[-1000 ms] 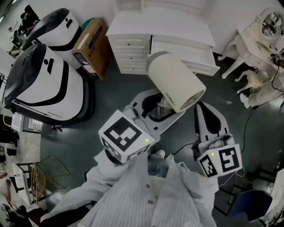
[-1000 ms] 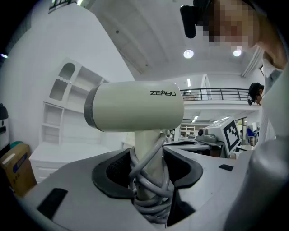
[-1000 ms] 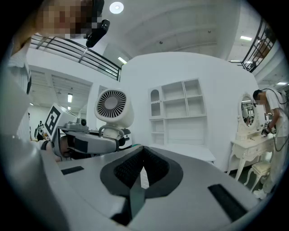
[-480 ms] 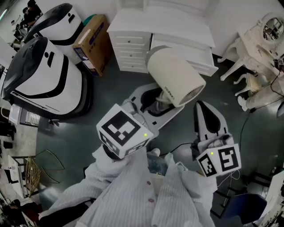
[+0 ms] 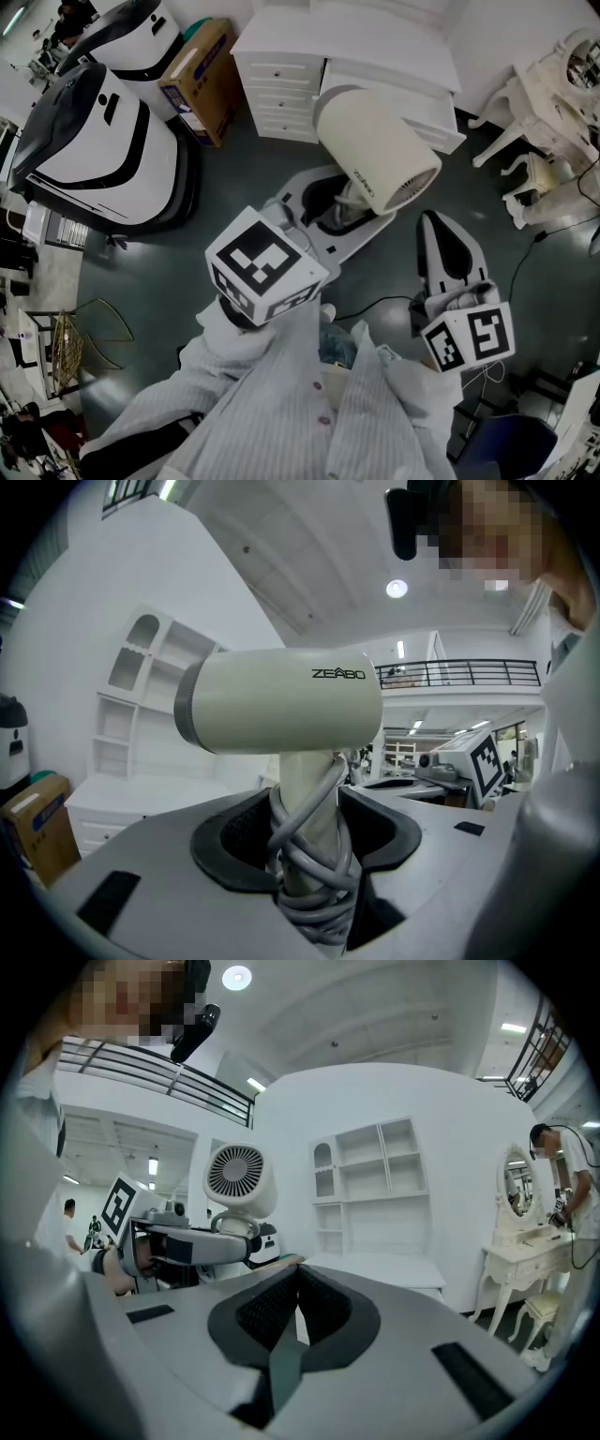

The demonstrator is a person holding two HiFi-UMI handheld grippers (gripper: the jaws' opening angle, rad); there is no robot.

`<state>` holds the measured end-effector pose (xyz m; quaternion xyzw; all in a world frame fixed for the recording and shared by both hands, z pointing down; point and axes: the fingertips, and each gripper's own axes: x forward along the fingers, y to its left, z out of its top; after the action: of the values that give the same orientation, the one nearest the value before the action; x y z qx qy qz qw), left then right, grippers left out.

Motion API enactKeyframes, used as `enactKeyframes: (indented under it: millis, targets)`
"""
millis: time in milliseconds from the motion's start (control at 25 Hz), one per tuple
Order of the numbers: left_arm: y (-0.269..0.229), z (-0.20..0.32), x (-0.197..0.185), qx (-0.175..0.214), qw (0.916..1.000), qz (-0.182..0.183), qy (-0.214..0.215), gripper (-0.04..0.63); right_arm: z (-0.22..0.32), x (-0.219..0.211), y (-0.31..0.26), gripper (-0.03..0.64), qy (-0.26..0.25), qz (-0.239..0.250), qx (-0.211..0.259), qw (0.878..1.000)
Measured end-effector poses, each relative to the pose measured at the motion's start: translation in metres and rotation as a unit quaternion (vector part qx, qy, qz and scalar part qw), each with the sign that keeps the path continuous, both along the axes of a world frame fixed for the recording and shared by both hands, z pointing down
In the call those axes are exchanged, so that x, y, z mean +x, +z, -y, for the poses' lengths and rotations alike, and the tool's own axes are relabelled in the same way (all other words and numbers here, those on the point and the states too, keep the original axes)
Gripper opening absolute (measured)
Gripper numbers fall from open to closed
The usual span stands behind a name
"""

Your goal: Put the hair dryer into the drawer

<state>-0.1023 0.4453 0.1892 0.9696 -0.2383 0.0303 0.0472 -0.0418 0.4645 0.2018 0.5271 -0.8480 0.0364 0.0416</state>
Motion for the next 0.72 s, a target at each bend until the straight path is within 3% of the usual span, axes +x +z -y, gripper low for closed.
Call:
enactKeyframes:
  millis: [320, 720]
  targets:
    - [0.010, 0.054, -0.002, -0.011, 0.9999, 0.001, -0.010, 0.216, 0.053, 0.001, 0.012, 0.011, -0.007, 0.005, -0.017, 1.000]
    - [0.004, 0.187, 0.002, -0.014, 0.9999, 0.004, 0.004, 0.216, 0.182, 0.005, 0.005, 0.011, 0.008, -0.002, -0.020, 1.000]
